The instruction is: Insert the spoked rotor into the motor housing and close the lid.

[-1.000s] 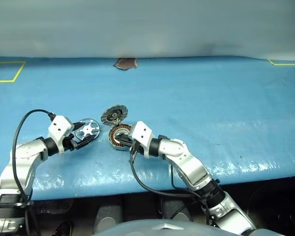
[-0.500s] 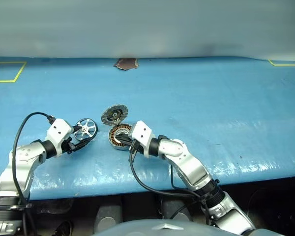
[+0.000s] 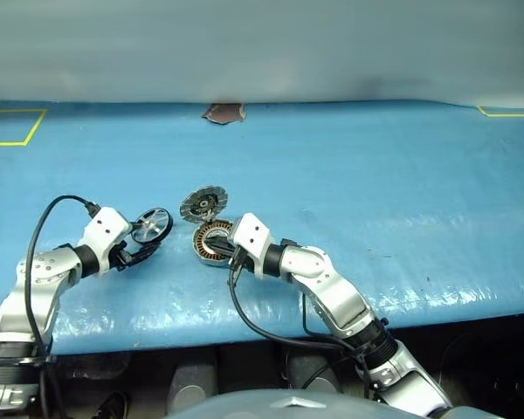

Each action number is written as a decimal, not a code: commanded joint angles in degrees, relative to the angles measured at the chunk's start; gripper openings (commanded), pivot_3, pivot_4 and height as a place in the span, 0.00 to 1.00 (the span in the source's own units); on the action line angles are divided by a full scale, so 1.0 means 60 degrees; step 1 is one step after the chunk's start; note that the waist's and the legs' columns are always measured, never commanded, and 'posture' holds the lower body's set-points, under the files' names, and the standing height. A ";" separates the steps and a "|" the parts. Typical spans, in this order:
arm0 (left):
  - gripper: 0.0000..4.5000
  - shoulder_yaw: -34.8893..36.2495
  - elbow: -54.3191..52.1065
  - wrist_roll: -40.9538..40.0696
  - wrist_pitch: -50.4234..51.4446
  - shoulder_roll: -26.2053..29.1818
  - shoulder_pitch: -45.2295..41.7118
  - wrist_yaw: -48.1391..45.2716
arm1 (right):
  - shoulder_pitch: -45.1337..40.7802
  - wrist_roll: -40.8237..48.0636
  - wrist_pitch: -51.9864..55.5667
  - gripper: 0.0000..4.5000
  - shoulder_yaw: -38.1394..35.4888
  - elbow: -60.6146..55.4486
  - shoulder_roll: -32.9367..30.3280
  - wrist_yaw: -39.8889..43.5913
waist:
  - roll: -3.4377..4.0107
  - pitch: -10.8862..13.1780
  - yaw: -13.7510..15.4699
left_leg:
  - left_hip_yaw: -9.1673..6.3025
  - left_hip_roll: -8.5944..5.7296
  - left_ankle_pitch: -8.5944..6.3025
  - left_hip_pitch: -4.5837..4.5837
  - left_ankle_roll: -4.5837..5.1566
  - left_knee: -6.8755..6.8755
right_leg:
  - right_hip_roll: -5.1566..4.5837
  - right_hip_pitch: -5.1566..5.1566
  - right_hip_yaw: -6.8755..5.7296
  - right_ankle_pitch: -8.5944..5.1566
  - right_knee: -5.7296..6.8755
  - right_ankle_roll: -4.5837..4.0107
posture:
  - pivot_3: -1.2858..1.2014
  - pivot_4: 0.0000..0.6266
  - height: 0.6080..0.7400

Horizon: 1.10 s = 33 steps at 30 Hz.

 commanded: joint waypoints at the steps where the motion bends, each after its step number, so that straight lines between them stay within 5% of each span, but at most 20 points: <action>1: 0.74 0.0241 -0.0300 -0.0891 0.0899 -0.0202 0.0007 -0.0319 | -0.0072 0.0061 -0.0121 0.00 -0.0127 -0.0211 0.0075 -0.0029 | 0.0000 0.0000 0.0000 | 0.0001 0.0000 0.0000 0.0000 0.0000 0.0000 | -0.0001 0.0000 0.0000 0.0000 0.0000 0.0000 | 0.52 0.24 1.00; 11: 0.74 0.0834 -0.0814 -0.2359 0.2438 -0.0248 0.0183 -0.0513 | -0.0054 0.0049 -0.0114 0.00 -0.0131 -0.0199 0.0075 -0.0096 | -0.0001 -0.0001 -0.0002 | -0.0001 -0.0001 0.0000 0.0001 0.0000 0.0005 | -0.0001 0.0003 0.0000 0.0000 0.0000 0.0001 | 0.52 0.24 1.00; 24: 0.74 0.0680 -0.0693 -0.1951 0.1873 -0.0122 0.0186 -0.0384 | -0.0065 0.0034 -0.0141 0.00 -0.0111 -0.0174 0.0073 -0.0082 | -0.0001 -0.0001 -0.0002 | -0.0001 -0.0001 0.0000 0.0001 0.0000 0.0006 | -0.0001 0.0003 0.0000 0.0000 0.0000 0.0000 | 0.52 0.24 1.00; 28: 0.93 0.0730 -0.0741 -0.2062 0.2082 -0.0196 0.0174 -0.0329 | -0.0079 0.0034 -0.0135 0.00 -0.0113 -0.0171 0.0070 -0.0073 | -0.0002 -0.0001 -0.0003 | -0.0001 -0.0001 0.0000 -0.0003 0.0000 0.0007 | 0.0000 0.0000 0.0000 0.0001 0.0000 0.0000 | 0.52 0.24 1.00; 33: 0.93 0.0994 -0.0811 -0.2700 0.2748 -0.0402 0.0120 -0.0272 | -0.0083 0.0011 -0.0152 0.00 -0.0098 -0.0160 0.0056 -0.0059 | -0.0002 0.0000 -0.0005 | -0.0001 0.0000 0.0000 -0.0005 0.0000 0.0004 | 0.0000 -0.0002 0.0000 0.0001 -0.0002 0.0001 | 0.52 0.24 1.00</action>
